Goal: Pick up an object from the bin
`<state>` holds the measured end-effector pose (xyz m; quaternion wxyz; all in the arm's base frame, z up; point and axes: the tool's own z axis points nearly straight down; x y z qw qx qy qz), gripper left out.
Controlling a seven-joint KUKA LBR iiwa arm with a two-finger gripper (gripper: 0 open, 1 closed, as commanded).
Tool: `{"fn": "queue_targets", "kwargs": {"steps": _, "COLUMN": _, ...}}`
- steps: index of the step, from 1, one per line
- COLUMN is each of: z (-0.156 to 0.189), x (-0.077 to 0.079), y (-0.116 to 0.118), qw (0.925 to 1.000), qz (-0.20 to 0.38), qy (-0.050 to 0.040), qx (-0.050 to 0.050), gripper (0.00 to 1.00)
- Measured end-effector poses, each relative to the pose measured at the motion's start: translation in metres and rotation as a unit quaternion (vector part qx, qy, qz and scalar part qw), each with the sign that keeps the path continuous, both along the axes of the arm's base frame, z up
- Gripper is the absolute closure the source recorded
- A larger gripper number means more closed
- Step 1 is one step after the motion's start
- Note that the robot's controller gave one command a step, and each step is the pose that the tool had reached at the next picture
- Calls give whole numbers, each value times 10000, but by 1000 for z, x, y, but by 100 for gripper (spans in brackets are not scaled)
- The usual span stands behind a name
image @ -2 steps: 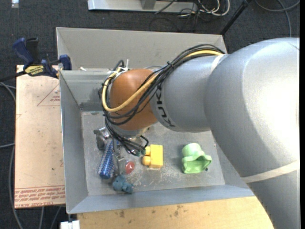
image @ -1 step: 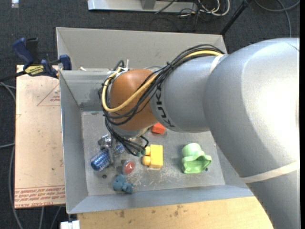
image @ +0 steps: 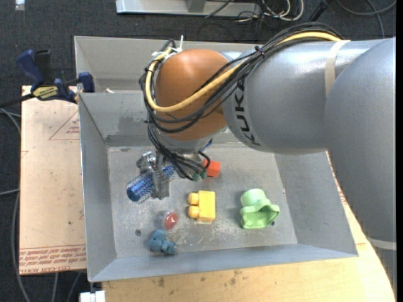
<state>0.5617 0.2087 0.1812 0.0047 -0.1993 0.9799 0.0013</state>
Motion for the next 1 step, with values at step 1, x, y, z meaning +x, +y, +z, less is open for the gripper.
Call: {"fn": "queue_targets", "kwargs": {"steps": 1, "z": 14, "x": 1, "y": 0, "qw": 10000, "qz": -13, "qy": 31, "qx": -10, "gripper": 100}}
